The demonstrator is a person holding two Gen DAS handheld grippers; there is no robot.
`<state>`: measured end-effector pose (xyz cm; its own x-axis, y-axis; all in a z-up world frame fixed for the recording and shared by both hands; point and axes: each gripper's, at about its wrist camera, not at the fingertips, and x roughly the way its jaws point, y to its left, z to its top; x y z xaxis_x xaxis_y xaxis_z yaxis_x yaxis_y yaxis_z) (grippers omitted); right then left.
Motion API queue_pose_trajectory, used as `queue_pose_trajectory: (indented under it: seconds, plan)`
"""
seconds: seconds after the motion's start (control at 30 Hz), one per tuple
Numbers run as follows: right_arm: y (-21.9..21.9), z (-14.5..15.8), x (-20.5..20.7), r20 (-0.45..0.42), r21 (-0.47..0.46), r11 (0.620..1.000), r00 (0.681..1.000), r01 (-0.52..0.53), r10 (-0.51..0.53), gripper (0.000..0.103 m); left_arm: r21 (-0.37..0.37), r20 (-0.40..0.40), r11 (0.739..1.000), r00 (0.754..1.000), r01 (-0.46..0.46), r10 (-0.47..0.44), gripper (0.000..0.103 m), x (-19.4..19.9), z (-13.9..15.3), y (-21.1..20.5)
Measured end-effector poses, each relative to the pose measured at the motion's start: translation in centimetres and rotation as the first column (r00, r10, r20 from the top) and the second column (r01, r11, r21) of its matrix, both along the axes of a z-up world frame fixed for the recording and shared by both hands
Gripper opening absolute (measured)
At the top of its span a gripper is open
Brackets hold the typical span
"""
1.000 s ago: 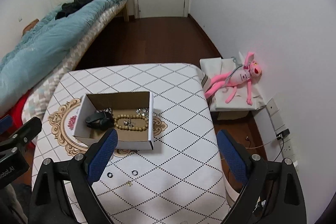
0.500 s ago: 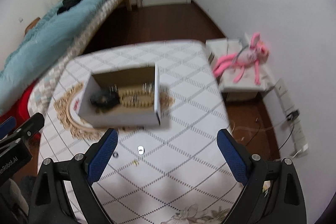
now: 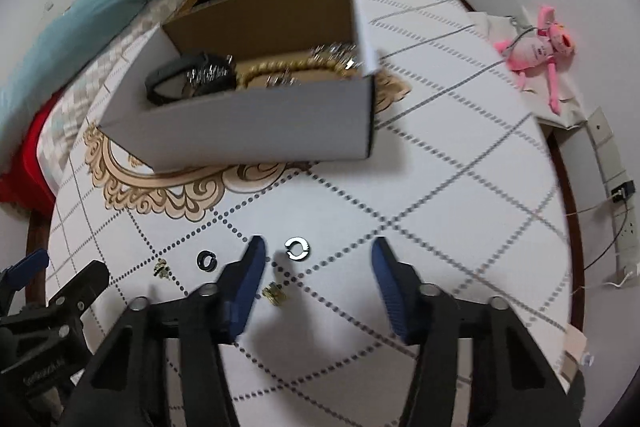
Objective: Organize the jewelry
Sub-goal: 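Grasp a small black ring with right tool while left tool reaches a gold piece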
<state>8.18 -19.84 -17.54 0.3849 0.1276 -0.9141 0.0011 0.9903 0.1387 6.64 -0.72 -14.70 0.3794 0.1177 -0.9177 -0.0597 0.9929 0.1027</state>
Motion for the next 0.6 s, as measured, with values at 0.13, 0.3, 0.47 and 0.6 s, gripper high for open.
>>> queue_pose_trajectory:
  seconds: [0.13, 0.3, 0.47, 0.6]
  plan:
    - [1.4, 0.0, -0.2, 0.042, -0.068, 0.997, 0.999, -0.027, 0.030, 0.033, 0.002, -0.008, 1.000, 1.000, 0.018, -0.018, 0.103, 0.0, -0.5, -0.4]
    - [2.1, 0.0, -0.6, 0.054, -0.124, 0.991, 0.996, -0.057, 0.064, 0.013, -0.022, -0.012, 0.997, 0.997, 0.072, -0.072, 0.102, 0.0, -1.1, -1.4]
    - [0.7, 0.2, -1.0, 0.048, -0.080, 0.997, 0.999, -0.015, 0.019, 0.013, -0.048, 0.002, 0.989, 0.990, 0.139, -0.139, 0.098, 0.0, -1.3, -3.1]
    - [-1.5, 0.7, -1.4, 0.046, -0.051, 0.998, 0.998, 0.038, -0.036, 0.013, -0.041, -0.005, 0.981, 0.982, 0.190, -0.190, 0.083, 0.1, -1.8, -4.5]
